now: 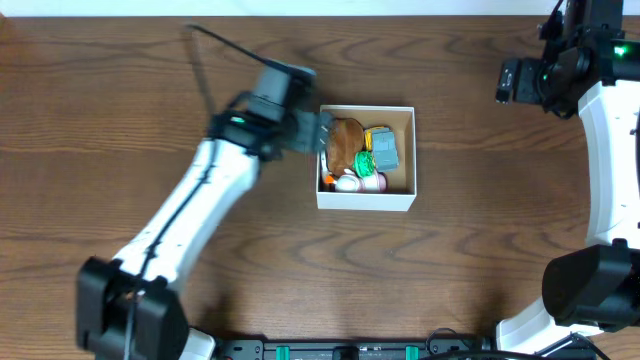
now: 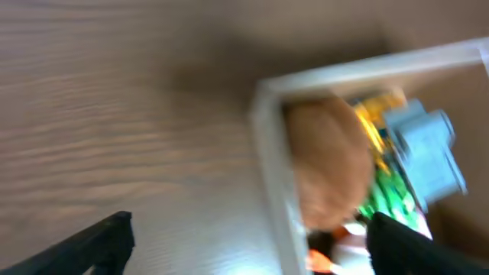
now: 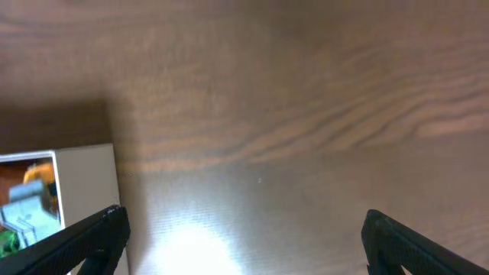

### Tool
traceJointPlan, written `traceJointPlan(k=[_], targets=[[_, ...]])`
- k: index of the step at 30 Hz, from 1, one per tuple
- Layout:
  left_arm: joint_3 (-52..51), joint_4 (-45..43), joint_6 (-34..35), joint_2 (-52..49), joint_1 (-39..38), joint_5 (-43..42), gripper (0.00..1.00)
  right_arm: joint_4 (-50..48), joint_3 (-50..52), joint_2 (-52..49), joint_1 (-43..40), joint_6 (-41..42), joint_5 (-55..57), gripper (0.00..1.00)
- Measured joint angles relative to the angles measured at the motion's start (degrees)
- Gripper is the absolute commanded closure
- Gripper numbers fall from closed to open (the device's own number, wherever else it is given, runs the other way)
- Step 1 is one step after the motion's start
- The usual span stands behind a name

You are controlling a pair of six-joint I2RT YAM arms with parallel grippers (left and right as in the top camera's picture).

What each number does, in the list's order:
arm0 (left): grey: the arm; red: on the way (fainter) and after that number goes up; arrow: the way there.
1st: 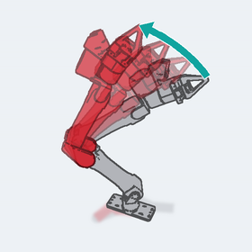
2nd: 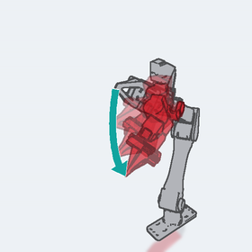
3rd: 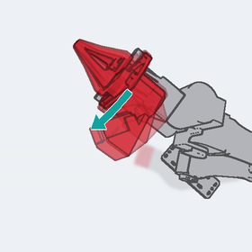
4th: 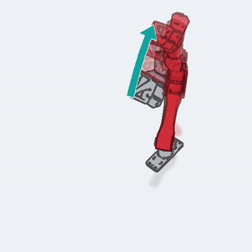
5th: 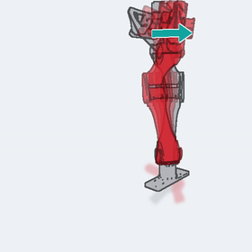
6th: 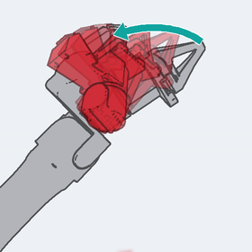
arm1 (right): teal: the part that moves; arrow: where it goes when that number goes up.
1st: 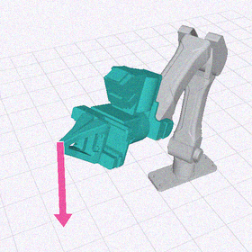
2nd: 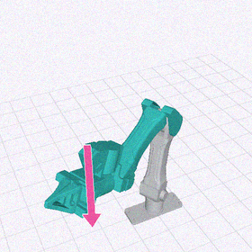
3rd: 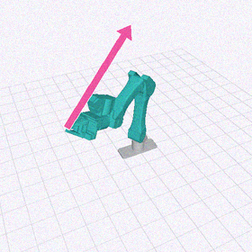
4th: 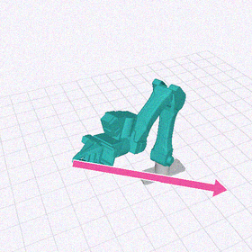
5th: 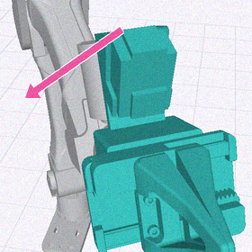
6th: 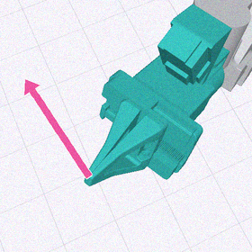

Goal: Pack container

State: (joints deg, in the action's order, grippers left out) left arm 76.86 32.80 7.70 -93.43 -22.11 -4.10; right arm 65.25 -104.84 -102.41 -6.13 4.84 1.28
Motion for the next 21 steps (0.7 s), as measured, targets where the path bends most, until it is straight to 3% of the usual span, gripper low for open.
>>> traceJointPlan(k=[12, 21], targets=[[0.0, -5.64, 4.39, 1.27, 16.85, 0.04, 0.02, -16.48, -0.13, -2.34, 11.74, 0.22, 7.06, 0.01], [0.0, -2.97, 4.52, 2.23, 22.56, 0.02, 0.02, -16.26, 0.04, -7.98, 8.96, 4.92, 3.28, 0.01]])
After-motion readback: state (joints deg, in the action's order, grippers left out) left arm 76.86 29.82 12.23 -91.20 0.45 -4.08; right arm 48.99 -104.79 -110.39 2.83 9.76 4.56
